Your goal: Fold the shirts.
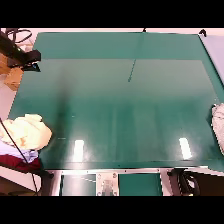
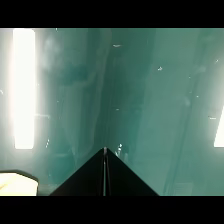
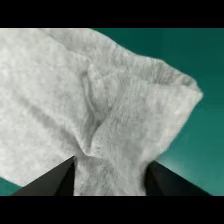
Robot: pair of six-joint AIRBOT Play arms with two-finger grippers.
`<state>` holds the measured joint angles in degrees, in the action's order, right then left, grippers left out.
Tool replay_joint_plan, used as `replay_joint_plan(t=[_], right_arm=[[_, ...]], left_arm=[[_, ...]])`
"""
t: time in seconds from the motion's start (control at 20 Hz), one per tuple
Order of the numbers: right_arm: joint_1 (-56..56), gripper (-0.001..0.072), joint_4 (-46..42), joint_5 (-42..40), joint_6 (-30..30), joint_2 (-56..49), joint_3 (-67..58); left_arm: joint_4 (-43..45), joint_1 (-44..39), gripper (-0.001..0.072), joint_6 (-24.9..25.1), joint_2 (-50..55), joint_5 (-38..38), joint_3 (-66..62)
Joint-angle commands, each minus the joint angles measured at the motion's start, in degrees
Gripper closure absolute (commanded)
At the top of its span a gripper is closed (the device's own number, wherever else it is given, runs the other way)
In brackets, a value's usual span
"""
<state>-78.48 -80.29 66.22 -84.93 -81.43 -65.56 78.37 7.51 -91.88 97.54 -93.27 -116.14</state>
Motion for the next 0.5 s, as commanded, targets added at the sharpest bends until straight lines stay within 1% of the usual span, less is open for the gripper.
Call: replay_joint_plan(t=[0.0,0.05,0.1,0.15,0.3,0.45], right_arm=[[0.70,0.0387,0.39,9.88,-1.92,0.94,-9.16],[1.77,0.0424,0.90,10.40,-3.26,2.25,-10.78],[3.30,0.0642,3.17,10.05,-3.34,3.85,-11.17],[5.60,0.0694,6.36,8.98,-3.10,5.64,-11.15],[15.91,0.0698,13.44,7.26,-2.84,9.94,-11.10],[30.88,0.0699,14.27,8.00,-2.29,13.57,-9.88]], left_arm=[[0.00,0.04,0.0684,-0.11,-0.02,2.05,0.02],[-0.15,0.04,0.0684,0.09,-0.02,2.95,0.02],[-0.46,0.04,0.0684,0.68,-0.04,3.50,0.02],[-0.79,0.04,0.0684,0.87,-0.04,3.76,0.02],[-1.07,0.04,0.0685,0.85,-0.04,2.29,0.02],[-4.63,-0.39,0.0685,0.46,-1.36,0.24,3.10]])
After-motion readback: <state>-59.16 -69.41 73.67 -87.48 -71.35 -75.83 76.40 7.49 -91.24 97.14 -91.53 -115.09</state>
